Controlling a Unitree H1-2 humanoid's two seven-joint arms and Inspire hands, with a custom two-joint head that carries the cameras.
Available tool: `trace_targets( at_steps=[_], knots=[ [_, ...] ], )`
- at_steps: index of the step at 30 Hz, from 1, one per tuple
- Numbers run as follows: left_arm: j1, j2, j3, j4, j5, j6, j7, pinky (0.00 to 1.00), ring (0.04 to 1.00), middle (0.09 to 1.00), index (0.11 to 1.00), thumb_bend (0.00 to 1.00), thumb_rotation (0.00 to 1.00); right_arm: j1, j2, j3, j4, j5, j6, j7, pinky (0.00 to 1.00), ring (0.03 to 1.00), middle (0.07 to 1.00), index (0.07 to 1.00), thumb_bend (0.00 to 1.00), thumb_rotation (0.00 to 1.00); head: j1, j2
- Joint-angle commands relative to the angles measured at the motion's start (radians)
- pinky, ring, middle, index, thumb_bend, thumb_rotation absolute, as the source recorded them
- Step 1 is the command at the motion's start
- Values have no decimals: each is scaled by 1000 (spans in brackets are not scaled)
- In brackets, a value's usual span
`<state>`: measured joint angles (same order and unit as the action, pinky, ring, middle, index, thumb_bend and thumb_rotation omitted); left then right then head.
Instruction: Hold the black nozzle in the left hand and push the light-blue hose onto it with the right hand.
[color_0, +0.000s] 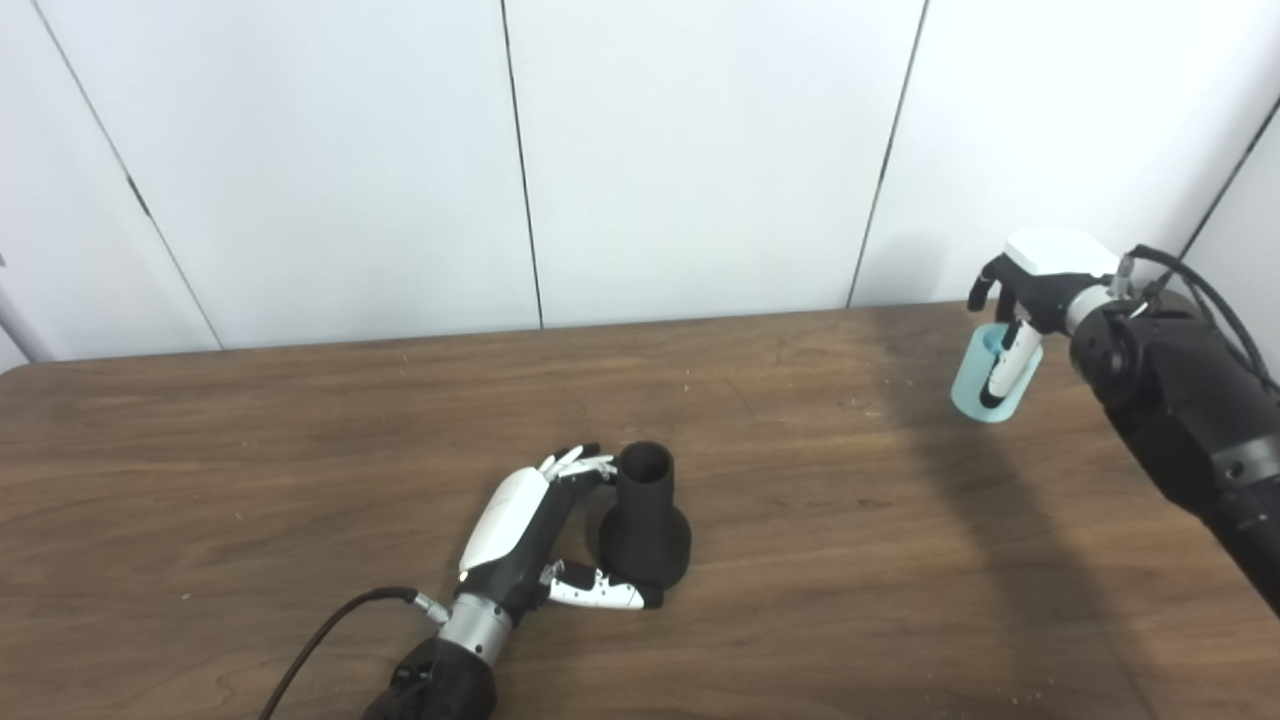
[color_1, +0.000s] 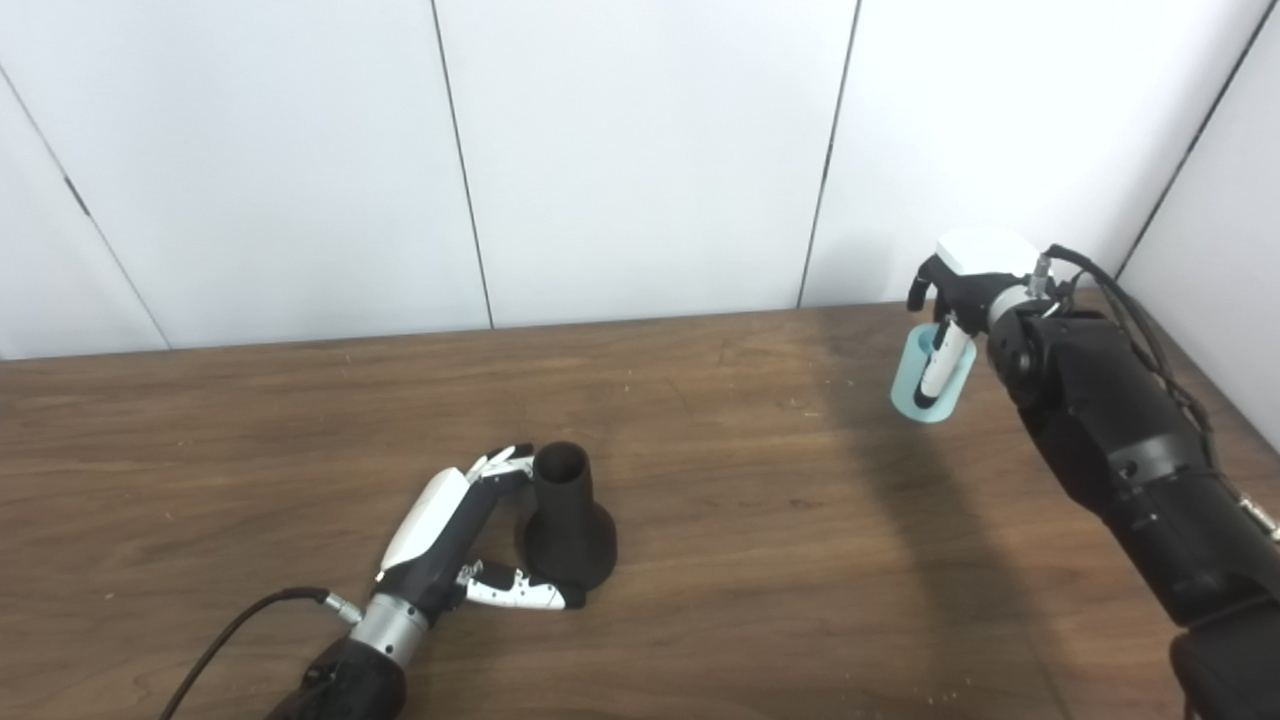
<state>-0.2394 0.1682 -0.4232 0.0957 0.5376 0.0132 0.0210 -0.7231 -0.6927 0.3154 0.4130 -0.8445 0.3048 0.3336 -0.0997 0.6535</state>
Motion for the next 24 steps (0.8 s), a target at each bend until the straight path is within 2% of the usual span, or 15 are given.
trace_targets(
  at_steps=[1, 7, 8, 10, 11, 14, 17, 24],
  knots=[
    [53, 1, -24, 41, 35, 25, -33, 1000, 942, 808, 484, 522, 74, -43, -22, -16, -18, -6, -7, -39, 235, 321, 465, 647, 917, 40, -1, 0],
    [53, 4, -27, 37, 38, 29, -38, 1000, 942, 808, 484, 522, 73, -44, -26, -10, -19, -13, -9, -36, 247, 342, 467, 623, 896, 55, -3, 3],
    [52, 4, -27, 37, 38, 29, -38, 1000, 942, 808, 484, 522, 73, -43, -26, -9, -21, -14, -9, -35, 260, 353, 474, 620, 705, 22, -2, 2],
    [52, 5, -28, 39, 39, 28, -38, 1000, 942, 808, 484, 522, 73, -42, -28, -7, -23, -17, -12, -33, 273, 363, 478, 611, 607, 5, -2, 2],
    [52, 5, -28, 39, 39, 28, -38, 1000, 942, 808, 484, 522, 73, -41, -29, -6, -21, -17, -14, -33, 282, 370, 480, 540, 563, 2, -2, 2],
    [50, 5, -28, 38, 39, 33, -40, 1000, 942, 808, 484, 522, 73, -40, -31, -6, -24, -16, -18, -28, 281, 364, 480, 494, 535, 0, -2, 3],
    [50, 5, -28, 35, 38, 35, -42, 1000, 942, 808, 484, 522, 73, -39, -32, -7, -26, -15, -19, -24, 281, 366, 427, 524, 526, 0, -1, 4],
    [51, 4, -26, 35, 36, 33, -40, 1000, 942, 808, 484, 521, 73, -40, -35, -7, -55, -15, -4, 11, 232, 302, 425, 529, 524, 0, -2, 5]
  ],
)
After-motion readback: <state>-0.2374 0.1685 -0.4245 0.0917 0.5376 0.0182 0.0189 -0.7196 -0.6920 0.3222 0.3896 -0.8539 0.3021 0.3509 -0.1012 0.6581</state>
